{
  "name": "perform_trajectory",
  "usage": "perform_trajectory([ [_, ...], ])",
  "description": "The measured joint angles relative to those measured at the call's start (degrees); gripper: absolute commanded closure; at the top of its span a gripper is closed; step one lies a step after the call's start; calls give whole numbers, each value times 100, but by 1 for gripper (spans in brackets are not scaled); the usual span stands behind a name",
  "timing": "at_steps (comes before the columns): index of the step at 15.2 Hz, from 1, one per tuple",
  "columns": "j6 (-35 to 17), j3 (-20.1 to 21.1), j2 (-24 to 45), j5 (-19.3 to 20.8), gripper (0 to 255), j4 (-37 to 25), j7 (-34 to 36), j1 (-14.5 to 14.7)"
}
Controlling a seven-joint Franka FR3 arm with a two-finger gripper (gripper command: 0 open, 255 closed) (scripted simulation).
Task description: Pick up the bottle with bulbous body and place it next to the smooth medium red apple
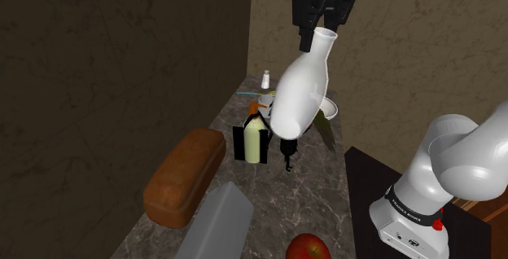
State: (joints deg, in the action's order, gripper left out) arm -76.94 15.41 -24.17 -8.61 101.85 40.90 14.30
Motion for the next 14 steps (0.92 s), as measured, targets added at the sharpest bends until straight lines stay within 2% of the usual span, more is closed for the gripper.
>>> perform_trajectory([
  [14,-1061,34,-434,-99,255,1492,-123,55],
])
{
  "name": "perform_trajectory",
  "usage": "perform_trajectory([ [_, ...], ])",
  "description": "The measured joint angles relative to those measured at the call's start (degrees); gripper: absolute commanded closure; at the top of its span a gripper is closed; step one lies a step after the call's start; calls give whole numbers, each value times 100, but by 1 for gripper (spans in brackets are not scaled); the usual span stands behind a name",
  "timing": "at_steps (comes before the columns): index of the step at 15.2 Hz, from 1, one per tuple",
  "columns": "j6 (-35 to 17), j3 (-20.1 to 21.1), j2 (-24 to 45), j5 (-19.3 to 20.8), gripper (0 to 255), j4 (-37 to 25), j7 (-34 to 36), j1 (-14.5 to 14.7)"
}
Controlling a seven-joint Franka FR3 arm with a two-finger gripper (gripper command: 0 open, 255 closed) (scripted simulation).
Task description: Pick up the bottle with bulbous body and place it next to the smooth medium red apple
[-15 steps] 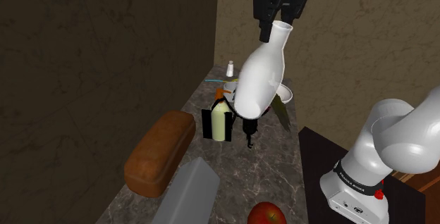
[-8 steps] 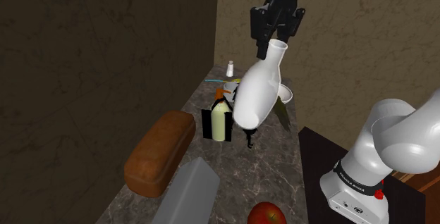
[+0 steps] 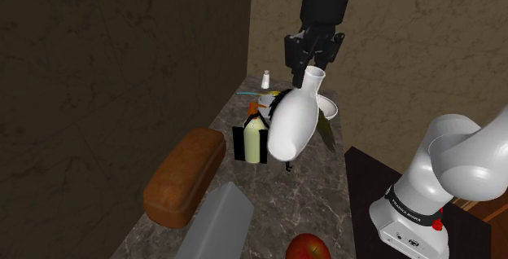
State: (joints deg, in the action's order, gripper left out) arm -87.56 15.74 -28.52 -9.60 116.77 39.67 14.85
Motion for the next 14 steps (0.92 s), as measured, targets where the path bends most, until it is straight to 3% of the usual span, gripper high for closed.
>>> perform_trajectory([
  [14,-1037,90,-153,-93,255,1189,-82,48],
])
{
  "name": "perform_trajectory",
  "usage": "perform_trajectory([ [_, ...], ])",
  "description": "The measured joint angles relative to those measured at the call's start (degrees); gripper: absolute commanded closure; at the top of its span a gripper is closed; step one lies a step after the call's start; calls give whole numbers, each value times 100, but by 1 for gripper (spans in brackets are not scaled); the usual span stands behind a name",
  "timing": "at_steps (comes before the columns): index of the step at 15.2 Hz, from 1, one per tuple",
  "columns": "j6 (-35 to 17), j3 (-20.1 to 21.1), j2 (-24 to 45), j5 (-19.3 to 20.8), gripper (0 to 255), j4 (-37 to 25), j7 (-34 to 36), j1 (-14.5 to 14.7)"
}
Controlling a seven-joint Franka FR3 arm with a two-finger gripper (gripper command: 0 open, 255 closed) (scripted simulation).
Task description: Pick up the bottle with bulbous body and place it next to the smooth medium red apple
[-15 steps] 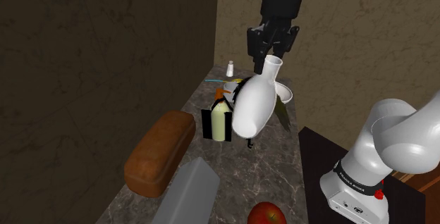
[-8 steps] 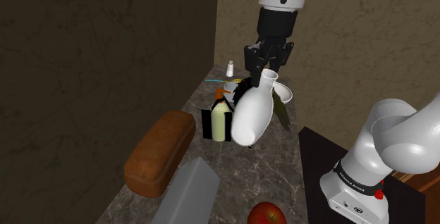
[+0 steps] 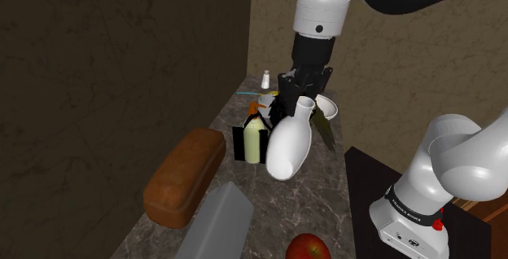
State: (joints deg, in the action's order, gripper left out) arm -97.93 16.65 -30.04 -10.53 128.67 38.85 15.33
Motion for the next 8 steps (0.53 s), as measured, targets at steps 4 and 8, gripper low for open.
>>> perform_trajectory([
  [4,-318,34,-19,-32,255,337,-22,16],
  [8,-607,77,-3,-64,255,608,-28,32],
])
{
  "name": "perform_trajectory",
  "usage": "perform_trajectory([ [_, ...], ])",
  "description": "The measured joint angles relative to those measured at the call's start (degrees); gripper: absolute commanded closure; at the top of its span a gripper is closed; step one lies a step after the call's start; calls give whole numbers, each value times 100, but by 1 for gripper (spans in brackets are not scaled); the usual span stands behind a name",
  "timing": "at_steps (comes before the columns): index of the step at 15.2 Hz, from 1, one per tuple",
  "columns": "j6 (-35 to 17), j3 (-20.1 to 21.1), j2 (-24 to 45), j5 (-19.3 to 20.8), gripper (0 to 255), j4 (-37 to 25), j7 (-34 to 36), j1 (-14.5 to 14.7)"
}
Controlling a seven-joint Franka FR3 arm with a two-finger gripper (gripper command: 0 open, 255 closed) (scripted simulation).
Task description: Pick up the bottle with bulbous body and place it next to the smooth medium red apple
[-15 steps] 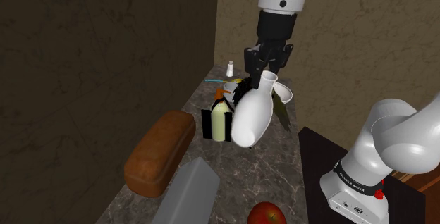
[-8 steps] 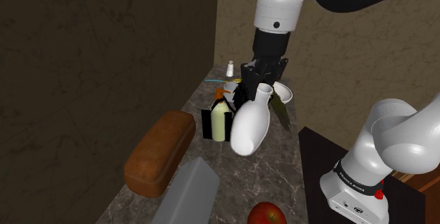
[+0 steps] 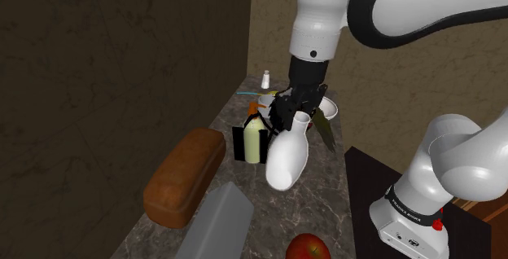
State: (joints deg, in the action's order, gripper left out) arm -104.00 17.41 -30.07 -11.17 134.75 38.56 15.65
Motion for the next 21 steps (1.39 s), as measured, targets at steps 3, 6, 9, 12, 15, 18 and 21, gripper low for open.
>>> perform_trajectory([
  [3,-254,27,35,-18,255,221,-21,4],
  [6,-491,58,55,-44,255,438,-32,16],
  [9,-730,89,120,-60,255,614,-44,18],
  [12,-970,120,176,-81,255,798,-55,24],
  [15,-1093,141,213,-92,255,883,-56,28],
  [18,-1112,145,226,-92,255,887,-54,27],
  [21,-1114,146,227,-92,0,887,-54,27],
])
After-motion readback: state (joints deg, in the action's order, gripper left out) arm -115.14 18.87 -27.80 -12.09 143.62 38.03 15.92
